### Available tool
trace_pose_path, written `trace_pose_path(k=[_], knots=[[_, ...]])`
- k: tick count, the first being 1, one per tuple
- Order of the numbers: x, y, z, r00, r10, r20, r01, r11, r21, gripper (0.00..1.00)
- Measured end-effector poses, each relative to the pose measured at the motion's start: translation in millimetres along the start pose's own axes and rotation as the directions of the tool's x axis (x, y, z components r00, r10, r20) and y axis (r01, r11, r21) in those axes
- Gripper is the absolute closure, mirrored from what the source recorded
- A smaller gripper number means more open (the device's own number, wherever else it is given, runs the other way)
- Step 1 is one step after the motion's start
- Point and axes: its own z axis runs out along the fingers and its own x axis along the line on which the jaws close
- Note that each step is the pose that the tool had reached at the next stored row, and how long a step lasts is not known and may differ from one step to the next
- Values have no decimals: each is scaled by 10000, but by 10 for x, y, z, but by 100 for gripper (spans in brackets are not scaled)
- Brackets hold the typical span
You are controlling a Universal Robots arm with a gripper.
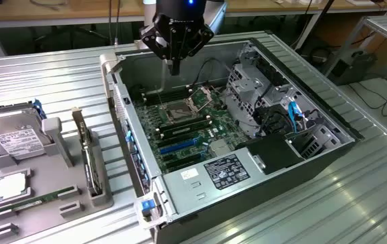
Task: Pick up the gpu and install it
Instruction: 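Reach for the gpu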
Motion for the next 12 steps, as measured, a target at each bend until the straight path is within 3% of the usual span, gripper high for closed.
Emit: trace_pose_path(k=[6, 9, 12], knots=[[0, 0, 0, 10000, 0, 0, 0, 10000, 0, 89], [41, -62, -3, 10000, 1, 2, -1, 10000, -2, 89], [155, -143, -10, 10000, -2, 13, 2, 10000, -1, 89]])
